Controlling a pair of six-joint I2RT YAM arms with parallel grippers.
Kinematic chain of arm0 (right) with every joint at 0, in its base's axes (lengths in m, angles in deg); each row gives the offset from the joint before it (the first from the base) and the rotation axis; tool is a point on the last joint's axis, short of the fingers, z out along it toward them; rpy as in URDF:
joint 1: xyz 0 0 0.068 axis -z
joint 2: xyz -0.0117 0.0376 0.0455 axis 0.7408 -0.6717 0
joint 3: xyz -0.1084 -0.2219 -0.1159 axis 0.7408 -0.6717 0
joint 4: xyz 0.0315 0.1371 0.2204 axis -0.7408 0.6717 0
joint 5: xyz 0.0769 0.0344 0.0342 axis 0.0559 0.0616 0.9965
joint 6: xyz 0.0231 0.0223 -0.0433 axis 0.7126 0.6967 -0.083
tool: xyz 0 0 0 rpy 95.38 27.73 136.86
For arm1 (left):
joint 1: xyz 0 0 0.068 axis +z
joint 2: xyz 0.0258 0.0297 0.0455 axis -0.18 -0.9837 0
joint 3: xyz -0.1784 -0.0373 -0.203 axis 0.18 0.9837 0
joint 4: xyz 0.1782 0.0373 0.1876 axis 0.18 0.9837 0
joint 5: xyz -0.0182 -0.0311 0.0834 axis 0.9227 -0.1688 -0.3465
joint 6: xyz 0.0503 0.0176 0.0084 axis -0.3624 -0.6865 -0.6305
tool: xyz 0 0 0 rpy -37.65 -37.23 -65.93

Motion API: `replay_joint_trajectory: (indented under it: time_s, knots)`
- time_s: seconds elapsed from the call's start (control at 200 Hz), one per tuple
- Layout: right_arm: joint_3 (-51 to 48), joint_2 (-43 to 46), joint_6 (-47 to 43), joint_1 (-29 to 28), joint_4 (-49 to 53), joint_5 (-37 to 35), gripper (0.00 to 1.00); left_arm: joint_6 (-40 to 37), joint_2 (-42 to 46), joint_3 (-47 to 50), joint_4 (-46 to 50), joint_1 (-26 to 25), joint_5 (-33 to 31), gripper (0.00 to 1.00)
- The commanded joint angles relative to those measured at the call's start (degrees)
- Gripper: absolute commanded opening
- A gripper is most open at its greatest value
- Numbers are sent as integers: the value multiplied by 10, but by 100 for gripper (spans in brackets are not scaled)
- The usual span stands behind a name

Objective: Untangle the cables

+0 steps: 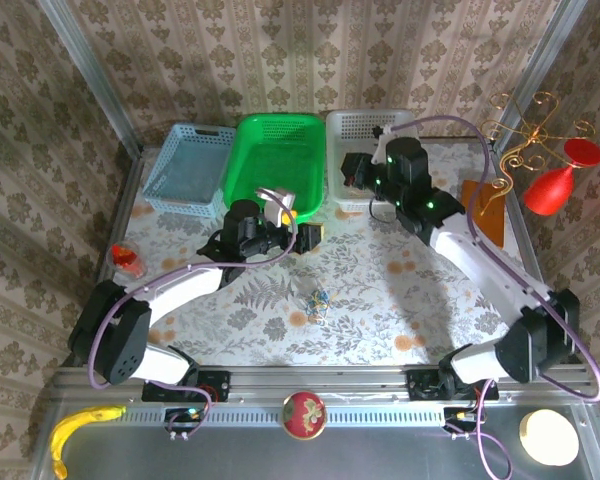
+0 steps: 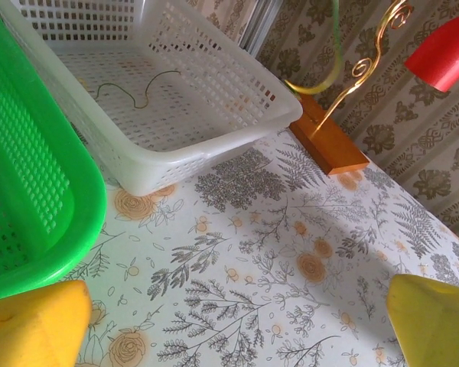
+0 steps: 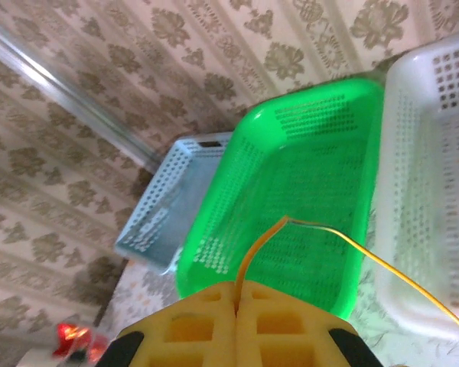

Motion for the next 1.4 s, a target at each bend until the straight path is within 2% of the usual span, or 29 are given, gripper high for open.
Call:
replay_joint_trajectory:
  time_s: [0.0,0.185,0.21,0.27,0.315,0.36,0.45,0.775,1.1,1.395]
  knots:
    - [55,-68,-35,29,17,-55,0,4,26,5,1,2,-15,100]
    - [172,-196,-55,64,55,-84,0,5,47,13,14,3,-29,100]
    - [192,-213,-60,67,67,-85,7,4,51,14,16,3,-31,100]
    - [232,-252,-69,75,93,-79,32,4,58,15,22,3,-35,100]
    - [259,-272,-79,78,112,-77,43,2,65,17,25,4,-39,100]
    - [277,-286,-89,79,128,-75,48,2,69,17,30,4,-42,100]
    - [274,-284,-96,77,134,-65,48,1,78,21,34,5,-47,100]
    - [44,-138,-67,43,61,-18,48,20,74,36,38,12,-55,100]
    - [-212,1,1,-44,-10,17,51,35,89,59,75,23,-55,100]
    - [-359,59,82,-131,-74,12,57,41,122,53,122,45,-67,100]
